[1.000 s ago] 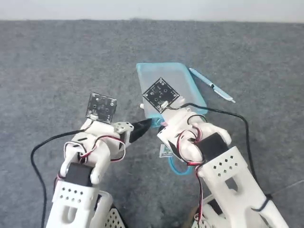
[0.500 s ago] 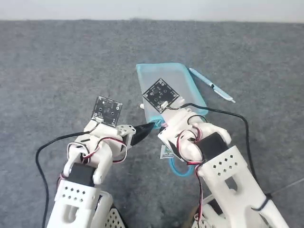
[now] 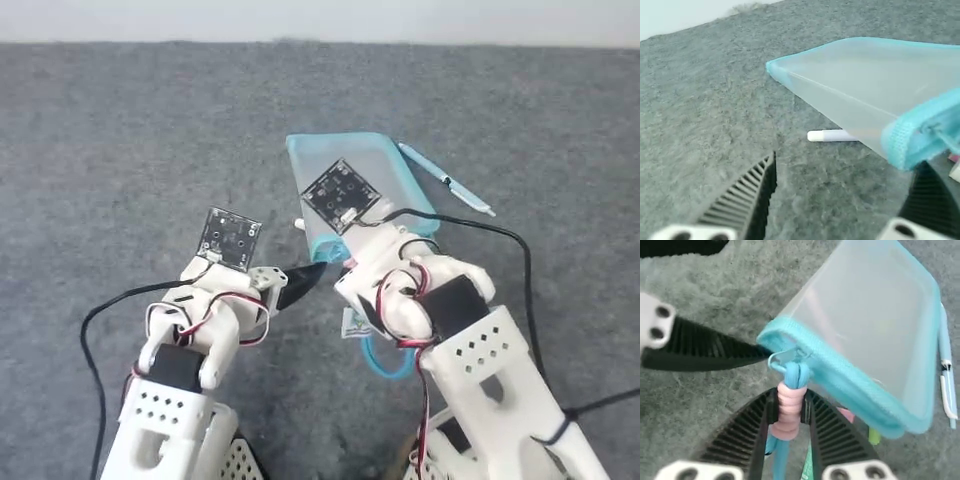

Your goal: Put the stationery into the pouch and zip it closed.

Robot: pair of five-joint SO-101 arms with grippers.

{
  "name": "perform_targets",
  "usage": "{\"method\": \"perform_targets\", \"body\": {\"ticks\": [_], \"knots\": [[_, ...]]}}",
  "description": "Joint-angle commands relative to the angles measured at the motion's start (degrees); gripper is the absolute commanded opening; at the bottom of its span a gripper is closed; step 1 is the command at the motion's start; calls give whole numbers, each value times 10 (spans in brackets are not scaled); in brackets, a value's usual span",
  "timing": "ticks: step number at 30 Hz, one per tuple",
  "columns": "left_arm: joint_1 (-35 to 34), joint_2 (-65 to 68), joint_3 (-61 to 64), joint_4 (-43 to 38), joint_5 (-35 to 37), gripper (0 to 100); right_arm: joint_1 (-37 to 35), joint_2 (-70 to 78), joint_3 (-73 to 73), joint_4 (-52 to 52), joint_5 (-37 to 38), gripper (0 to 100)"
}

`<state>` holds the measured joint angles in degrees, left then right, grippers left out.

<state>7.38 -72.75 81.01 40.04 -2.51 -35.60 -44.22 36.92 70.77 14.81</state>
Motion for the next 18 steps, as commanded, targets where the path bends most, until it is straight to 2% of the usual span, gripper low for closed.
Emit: {"method": "perform_targets", "body": {"ticks": [1, 12, 18], "knots": [[-16, -11, -9, -22, -4, 393, -39, -1, 6, -2, 14, 6], [-18, -15, -10, -19, -4, 393, -59, -2, 47, -15, 29, 6], [-18, -15, -10, -21, -4, 393, -59, -3, 47, 19, 35, 6]]}}
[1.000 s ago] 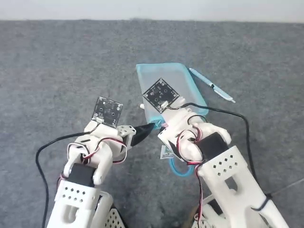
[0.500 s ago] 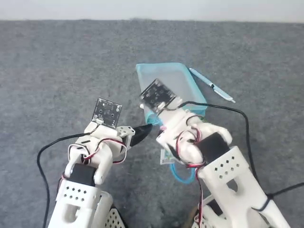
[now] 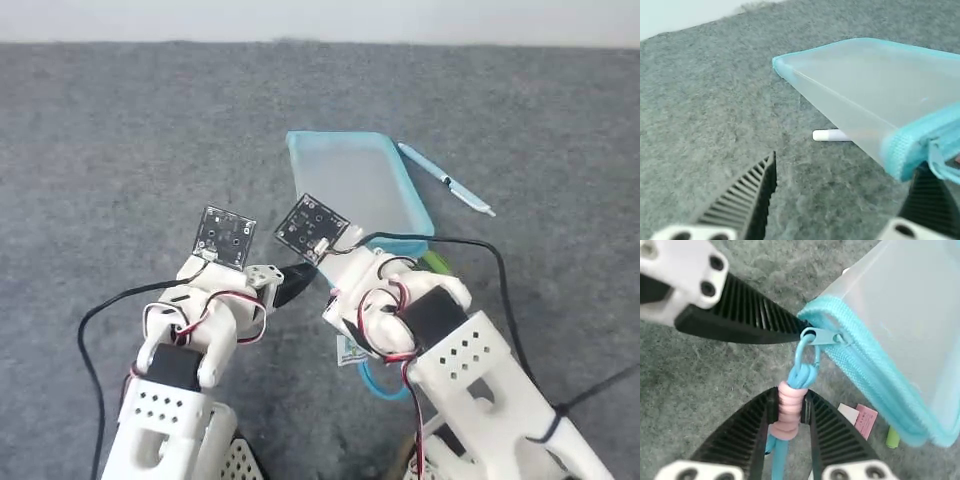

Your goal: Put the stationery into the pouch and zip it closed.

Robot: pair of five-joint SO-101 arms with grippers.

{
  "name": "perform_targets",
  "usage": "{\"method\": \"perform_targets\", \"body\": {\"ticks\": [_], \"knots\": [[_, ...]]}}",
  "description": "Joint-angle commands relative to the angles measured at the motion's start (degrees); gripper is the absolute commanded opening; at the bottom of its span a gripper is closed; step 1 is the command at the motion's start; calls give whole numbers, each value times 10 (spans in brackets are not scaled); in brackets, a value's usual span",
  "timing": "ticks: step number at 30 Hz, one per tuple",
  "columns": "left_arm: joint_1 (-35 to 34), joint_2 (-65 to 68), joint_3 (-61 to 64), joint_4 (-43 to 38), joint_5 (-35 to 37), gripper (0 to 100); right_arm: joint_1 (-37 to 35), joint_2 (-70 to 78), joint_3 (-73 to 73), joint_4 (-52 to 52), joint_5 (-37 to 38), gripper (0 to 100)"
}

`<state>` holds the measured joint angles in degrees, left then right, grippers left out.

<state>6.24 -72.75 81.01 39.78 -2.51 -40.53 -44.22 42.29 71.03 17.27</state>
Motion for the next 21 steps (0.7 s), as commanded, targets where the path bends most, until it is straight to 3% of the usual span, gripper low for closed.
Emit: {"method": "perform_targets", "body": {"ticks": [1, 16, 21], "knots": [[-6, -15, -10, -18, -4, 393, -10, -3, -6, 20, 11, 6], [-40, -12, -16, -19, 18, 393, -7, -12, 11, 25, 39, 6], [-61, -11, -11, -33, 19, 393, -6, -87, -22, 80, 42, 6]]}}
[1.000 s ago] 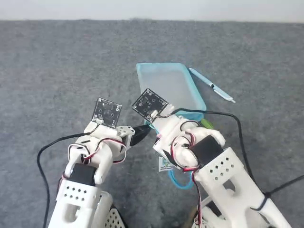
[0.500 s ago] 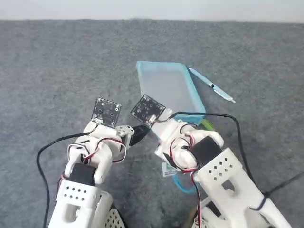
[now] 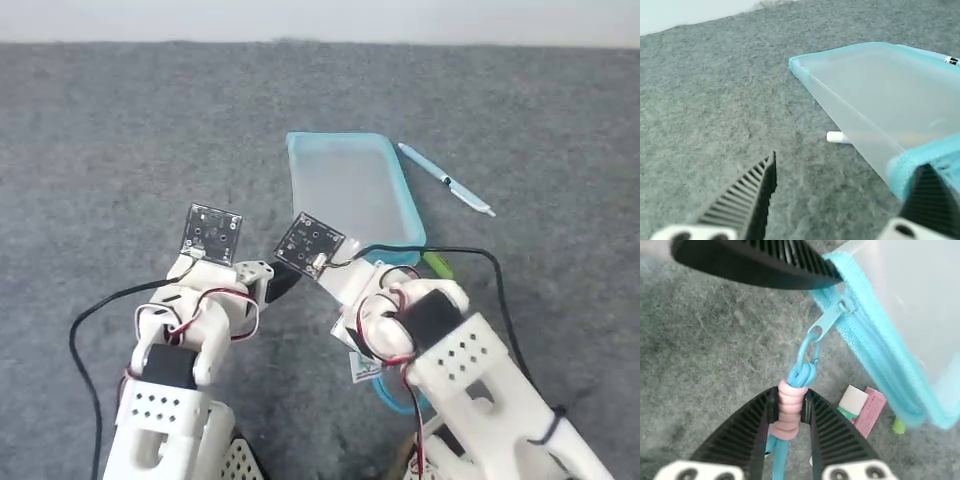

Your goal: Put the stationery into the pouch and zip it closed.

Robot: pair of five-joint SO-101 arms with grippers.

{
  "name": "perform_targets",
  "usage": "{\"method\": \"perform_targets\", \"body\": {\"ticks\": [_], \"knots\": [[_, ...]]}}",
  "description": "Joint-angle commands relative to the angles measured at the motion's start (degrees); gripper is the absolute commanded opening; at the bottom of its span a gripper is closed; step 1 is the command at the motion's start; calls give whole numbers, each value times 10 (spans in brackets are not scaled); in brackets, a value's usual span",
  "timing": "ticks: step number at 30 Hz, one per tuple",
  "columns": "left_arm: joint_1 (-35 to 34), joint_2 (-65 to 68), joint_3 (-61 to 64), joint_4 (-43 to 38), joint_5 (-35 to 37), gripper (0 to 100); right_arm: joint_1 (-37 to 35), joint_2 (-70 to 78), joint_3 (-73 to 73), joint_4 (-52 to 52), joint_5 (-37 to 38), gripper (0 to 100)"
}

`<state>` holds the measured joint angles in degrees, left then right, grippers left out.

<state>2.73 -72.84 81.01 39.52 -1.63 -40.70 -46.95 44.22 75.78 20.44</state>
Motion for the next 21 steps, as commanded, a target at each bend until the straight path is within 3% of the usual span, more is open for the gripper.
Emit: {"method": "perform_targets", "body": {"ticks": [1, 8, 17, 21], "knots": [[-32, -11, -10, -34, 11, 393, -2, -76, -43, 40, 11, 6], [-38, -10, 0, -40, 11, 393, 51, -105, -44, 43, 10, 6], [6, -10, 15, -42, 11, 393, 47, -105, -84, 34, 5, 6], [8, -10, 26, -84, 11, 393, 46, -109, -78, 35, 4, 6]]}}
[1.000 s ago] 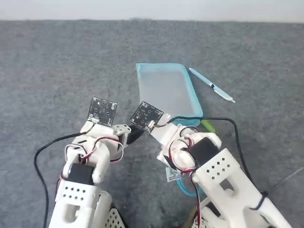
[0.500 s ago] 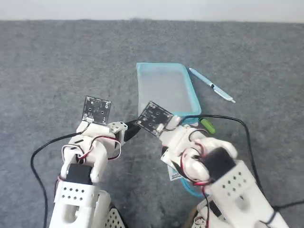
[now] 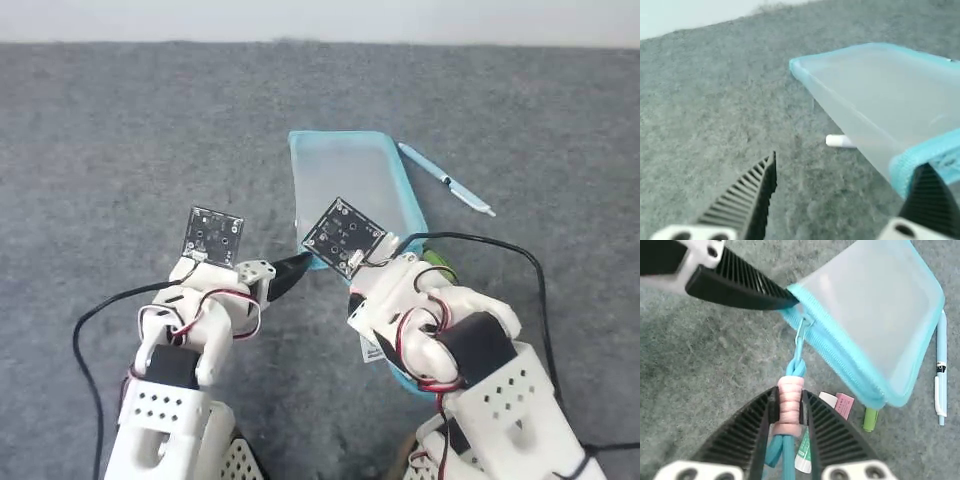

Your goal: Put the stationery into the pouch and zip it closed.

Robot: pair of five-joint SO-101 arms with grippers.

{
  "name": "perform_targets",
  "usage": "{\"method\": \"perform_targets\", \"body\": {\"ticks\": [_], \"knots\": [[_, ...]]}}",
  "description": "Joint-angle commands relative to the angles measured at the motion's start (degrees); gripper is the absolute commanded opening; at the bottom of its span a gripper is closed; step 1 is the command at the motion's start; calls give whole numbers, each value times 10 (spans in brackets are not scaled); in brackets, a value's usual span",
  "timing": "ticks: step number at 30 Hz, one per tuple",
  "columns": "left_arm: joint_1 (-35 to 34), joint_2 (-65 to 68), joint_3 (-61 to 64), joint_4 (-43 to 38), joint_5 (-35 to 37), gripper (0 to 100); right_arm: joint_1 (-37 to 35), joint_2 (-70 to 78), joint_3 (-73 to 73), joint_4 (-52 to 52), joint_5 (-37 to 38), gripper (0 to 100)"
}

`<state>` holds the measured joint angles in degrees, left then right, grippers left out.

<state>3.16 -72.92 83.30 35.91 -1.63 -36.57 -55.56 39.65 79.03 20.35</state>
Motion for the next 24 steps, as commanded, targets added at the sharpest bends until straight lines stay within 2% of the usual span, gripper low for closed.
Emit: {"method": "perform_targets", "body": {"ticks": [1, 7, 16, 24], "knots": [[4, -9, 6, -55, 11, 393, 2, -25, -29, 2, 2, 6], [0, -9, 7, -57, 11, 393, -75, -25, -8, 0, -1, 6], [5, -9, 24, -75, 11, 393, -75, -48, -23, 2, -1, 6], [51, -9, 30, -78, 8, 393, -74, -79, -24, 8, -2, 6]]}}
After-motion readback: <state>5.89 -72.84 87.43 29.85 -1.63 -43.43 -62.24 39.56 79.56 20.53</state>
